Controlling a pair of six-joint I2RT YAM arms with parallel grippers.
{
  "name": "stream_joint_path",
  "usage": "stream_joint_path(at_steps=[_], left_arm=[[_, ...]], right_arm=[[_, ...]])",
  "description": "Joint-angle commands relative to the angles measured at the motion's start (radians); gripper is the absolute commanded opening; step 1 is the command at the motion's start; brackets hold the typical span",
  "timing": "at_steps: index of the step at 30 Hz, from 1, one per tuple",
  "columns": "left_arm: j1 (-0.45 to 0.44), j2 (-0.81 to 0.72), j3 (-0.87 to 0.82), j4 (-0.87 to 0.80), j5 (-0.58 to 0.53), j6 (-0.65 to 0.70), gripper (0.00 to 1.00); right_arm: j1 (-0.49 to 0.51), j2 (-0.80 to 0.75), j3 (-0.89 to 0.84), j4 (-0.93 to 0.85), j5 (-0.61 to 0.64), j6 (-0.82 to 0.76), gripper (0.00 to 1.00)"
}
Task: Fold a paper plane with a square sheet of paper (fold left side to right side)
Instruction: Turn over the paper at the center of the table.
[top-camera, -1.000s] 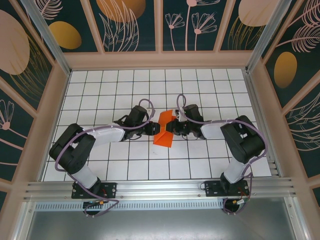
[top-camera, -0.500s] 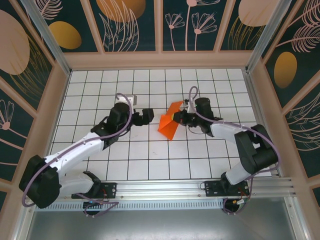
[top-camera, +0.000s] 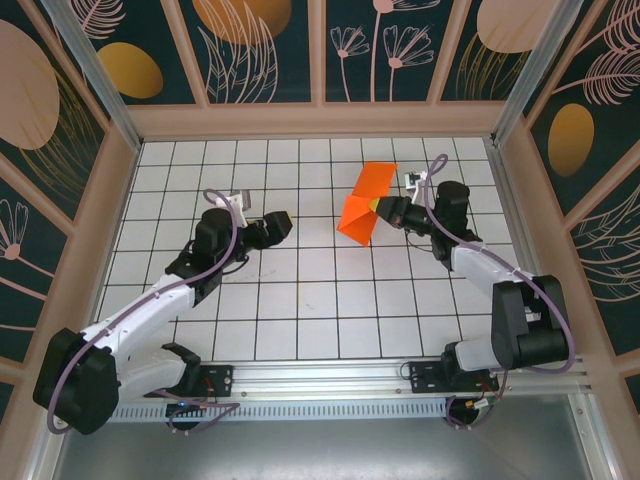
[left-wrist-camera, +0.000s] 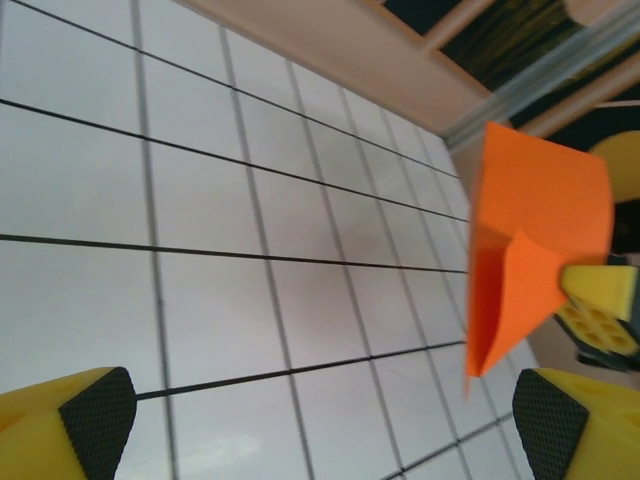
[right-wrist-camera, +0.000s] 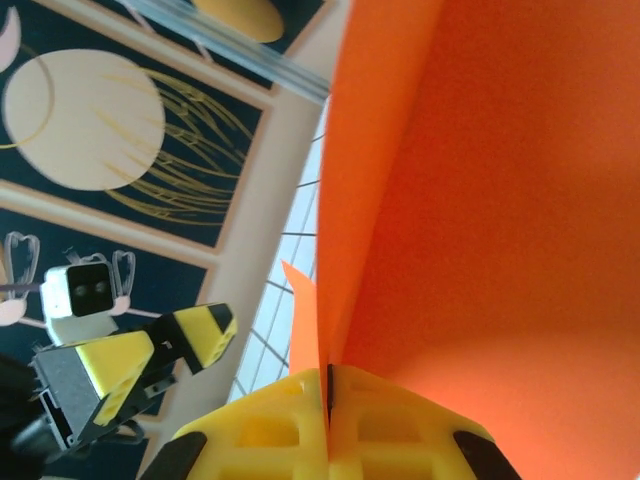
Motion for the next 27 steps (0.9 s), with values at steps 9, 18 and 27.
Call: stream_joint_path(at_steps=[9, 18, 27], left_arm=[[0.004, 0.069, 0.025, 0.289, 0.387, -0.095, 0.98], [0.003, 0.191, 0.044, 0.508, 0.516, -0.203, 0.96], [-0.006, 0.218, 0.052, 0.554, 0.562, -0.229, 0.77]], right_arm=[[0.045, 0.005, 0.055, 0.274, -0.17, 0.16, 0.0], [0.159, 0.029, 0.109, 0.288, -0.146, 0.186, 0.0], [0.212, 0.067, 0.138, 0.32, -0.144, 0.219, 0.0]])
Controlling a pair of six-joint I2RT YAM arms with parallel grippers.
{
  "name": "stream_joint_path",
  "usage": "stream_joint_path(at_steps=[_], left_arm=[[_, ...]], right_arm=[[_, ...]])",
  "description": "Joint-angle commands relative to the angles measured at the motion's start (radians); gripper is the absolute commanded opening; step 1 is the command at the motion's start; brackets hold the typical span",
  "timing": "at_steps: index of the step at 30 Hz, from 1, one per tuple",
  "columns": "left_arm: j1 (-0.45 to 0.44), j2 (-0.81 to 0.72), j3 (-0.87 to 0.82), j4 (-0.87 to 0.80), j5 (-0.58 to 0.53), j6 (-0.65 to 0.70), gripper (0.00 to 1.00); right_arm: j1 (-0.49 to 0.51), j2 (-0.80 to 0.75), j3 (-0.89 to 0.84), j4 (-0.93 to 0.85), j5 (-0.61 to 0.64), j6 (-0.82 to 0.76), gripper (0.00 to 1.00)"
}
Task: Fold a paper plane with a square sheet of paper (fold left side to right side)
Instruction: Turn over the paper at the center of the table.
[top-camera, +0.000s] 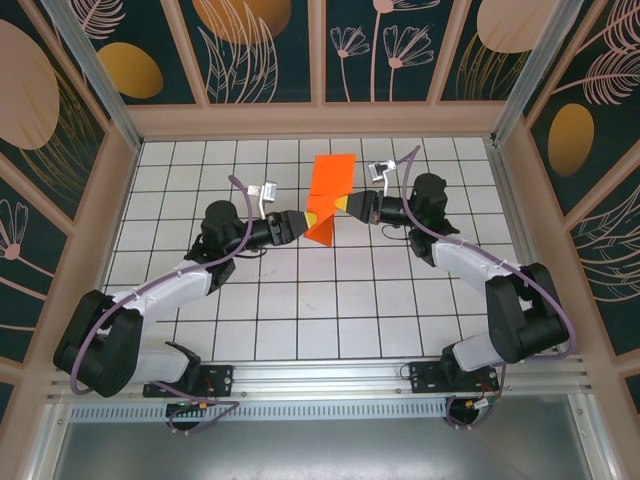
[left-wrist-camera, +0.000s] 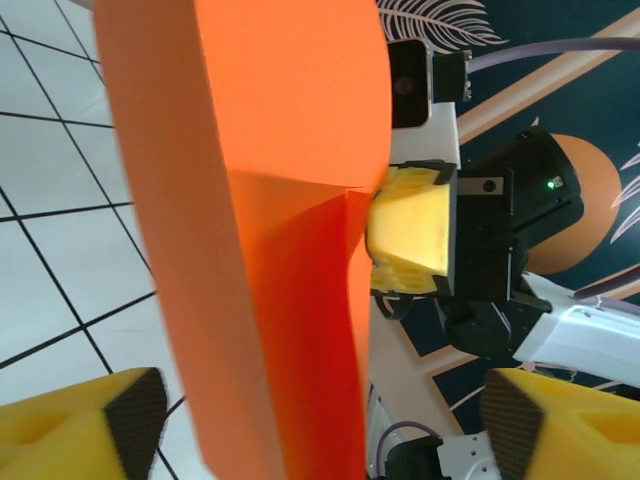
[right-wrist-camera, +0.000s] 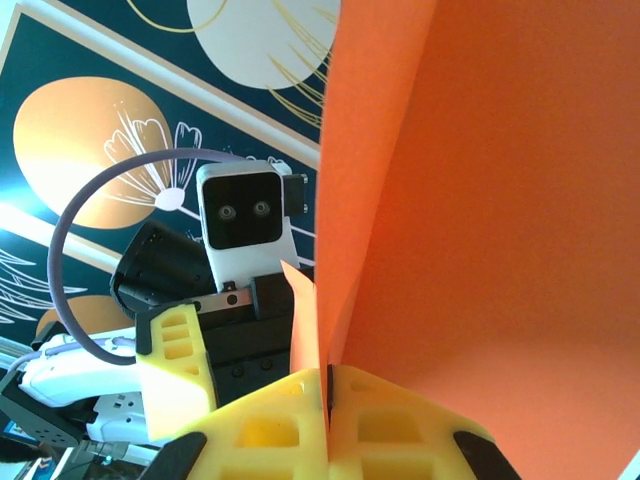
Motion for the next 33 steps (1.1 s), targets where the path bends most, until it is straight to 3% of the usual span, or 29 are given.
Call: stream_joint_path(at_steps=[1, 6, 12, 18, 22, 26, 30, 33], left_arm=[[-0.005, 0.013, 0.033, 0.069, 0.039, -0.013, 0.72], [-0.006, 0.015, 0.034, 0.055, 0.033, -0.01, 0.47], [-0.006, 0.019, 0.032, 0.027, 0.017, -0.001, 0.29], [-0.008, 0.022, 0.036, -0.005, 0.007, 0.017, 0.12], [-0.025, 0.0, 0.075, -0.181, -0.052, 0.127, 0.04], [-0.075, -0.052, 0.165, -0.513, -0.279, 0.33, 0.0], [-0.153, -0.073, 0.283, -0.839, -0.6, 0.465, 0.0], [-0.231, -0.037, 0.399, -1.102, -0.886, 0.49, 0.0]], right_arm=[[0.014, 0.01, 0.038, 0.074, -0.013, 0.016, 0.0], [0.019, 0.013, 0.014, 0.104, -0.008, 0.035, 0.0], [0.019, 0.005, -0.01, 0.108, -0.005, 0.036, 0.0], [0.014, -0.015, -0.017, 0.018, 0.008, -0.017, 0.15], [-0.012, -0.061, -0.031, -0.111, 0.035, -0.094, 0.27], [-0.076, -0.153, -0.031, -0.414, 0.146, -0.259, 0.41], [-0.133, -0.229, 0.019, -0.837, 0.459, -0.458, 0.5], [-0.183, -0.271, 0.008, -0.979, 0.654, -0.483, 0.51]])
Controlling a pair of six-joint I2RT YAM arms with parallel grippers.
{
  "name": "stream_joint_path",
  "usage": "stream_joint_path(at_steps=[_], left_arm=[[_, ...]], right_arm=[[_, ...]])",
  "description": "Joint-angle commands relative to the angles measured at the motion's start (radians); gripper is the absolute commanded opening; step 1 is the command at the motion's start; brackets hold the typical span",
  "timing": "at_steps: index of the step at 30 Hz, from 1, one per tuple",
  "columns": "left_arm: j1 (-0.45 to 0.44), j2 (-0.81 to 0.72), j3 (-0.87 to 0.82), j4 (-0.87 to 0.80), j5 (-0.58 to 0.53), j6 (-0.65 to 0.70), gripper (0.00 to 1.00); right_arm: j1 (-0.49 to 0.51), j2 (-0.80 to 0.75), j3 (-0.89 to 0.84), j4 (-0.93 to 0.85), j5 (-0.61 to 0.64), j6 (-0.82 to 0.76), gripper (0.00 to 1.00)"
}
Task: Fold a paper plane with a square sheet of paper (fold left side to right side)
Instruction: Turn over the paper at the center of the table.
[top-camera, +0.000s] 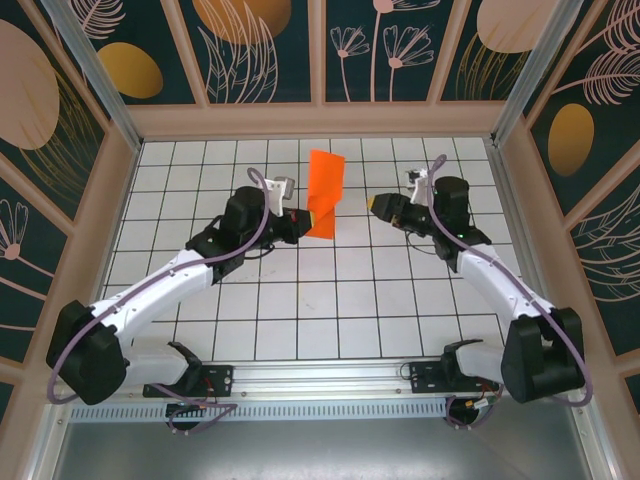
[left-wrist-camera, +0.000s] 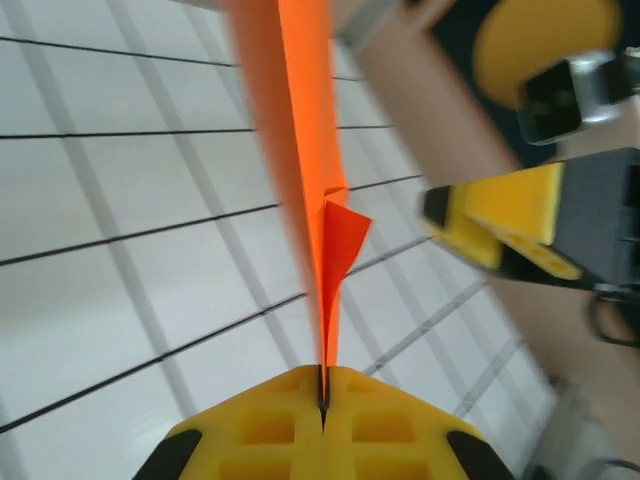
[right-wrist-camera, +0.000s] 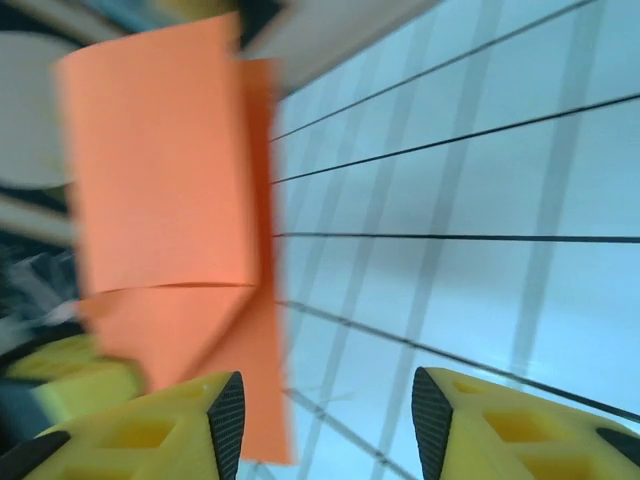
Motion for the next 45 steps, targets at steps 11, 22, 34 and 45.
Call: stream_joint_path(at_steps=[11, 22, 34, 45], left_arm=[[-0.271, 0.457, 0.513, -1.096, -0.854, -0.153, 0.0], [-0.318, 0.895, 0.914, -1.271, -0.824, -0.123, 0.01], [-0.318, 1.161, 1.153, -1.275, -0.576, 0.006, 0.29], [-0.241, 1.156, 1.357, -1.179, -0.371, 0.113, 0.56]], right_arm=[[-0.165, -0.198, -0.177, -0.287, 0.385, -0.046, 0.55], [-0.167, -0.222, -0.236, -0.219, 0.319, -0.024, 0.55], [-0.173, -0.218, -0.266, -0.202, 0.318, -0.029, 0.55], [-0.178, -0.142, -0.265, -0.174, 0.237, -0.033, 0.54]])
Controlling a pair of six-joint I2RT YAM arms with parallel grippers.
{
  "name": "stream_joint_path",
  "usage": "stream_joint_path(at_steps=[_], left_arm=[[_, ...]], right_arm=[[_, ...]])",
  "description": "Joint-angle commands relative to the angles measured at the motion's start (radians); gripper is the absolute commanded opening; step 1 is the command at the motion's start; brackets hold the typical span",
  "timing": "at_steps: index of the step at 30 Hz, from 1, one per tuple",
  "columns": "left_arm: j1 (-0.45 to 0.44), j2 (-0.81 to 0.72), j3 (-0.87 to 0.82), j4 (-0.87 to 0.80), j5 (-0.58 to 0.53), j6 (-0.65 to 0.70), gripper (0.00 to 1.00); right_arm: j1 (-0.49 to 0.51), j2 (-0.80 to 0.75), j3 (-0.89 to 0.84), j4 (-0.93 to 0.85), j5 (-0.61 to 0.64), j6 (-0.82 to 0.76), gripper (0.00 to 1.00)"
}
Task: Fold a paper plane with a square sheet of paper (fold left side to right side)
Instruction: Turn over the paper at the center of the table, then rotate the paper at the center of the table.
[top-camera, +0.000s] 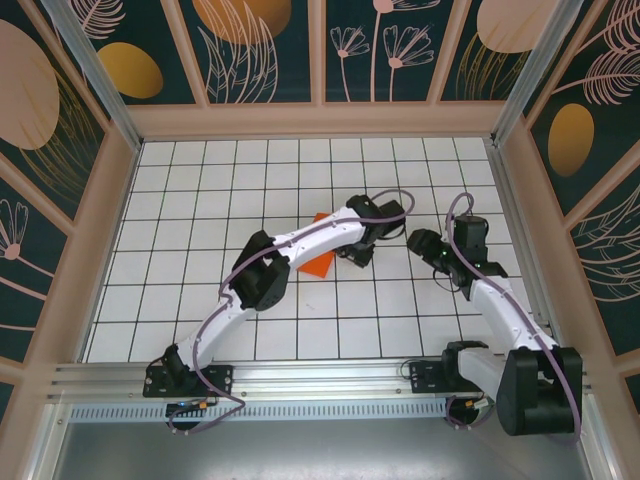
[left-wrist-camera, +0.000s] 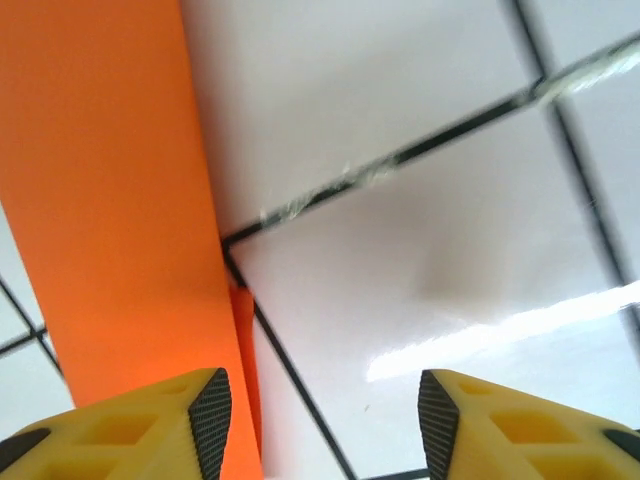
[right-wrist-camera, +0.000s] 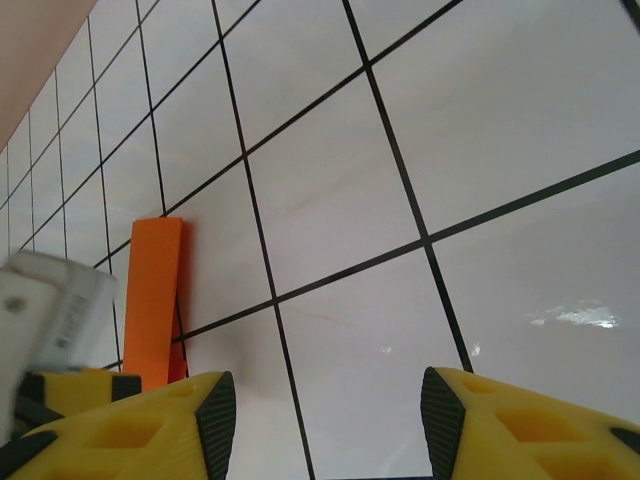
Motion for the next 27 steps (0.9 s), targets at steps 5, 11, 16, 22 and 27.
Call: stream_joint_path(at_steps=[5, 11, 16, 22, 27], left_arm=[[0.13, -0.248, -0.225, 0.214, 0.109, 0.062, 0.63], [0.282, -0.643, -0.775, 0.672, 0.261, 0.005, 0.66], [0.37, -0.904, -1.11, 0.978, 0.332, -0.08, 0.69], [0.398, -1.041, -1.26, 1.019, 0.241, -0.087, 0.76], [0.398, -1.089, -1.311, 1.015, 0.198, -0.078, 0.79]], right_arm=[[0.069, 0.111, 0.024, 0.108, -0.103, 0.043, 0.54], [0.251, 0.311, 0.131, 0.228, -0.091, 0.119, 0.54], [0.34, 0.528, 0.273, 0.279, -0.06, 0.152, 0.52], [0.418, 0.724, 0.489, 0.146, 0.073, 0.131, 0.64], [0.452, 0.832, 0.605, 0.049, 0.163, 0.14, 0.67]])
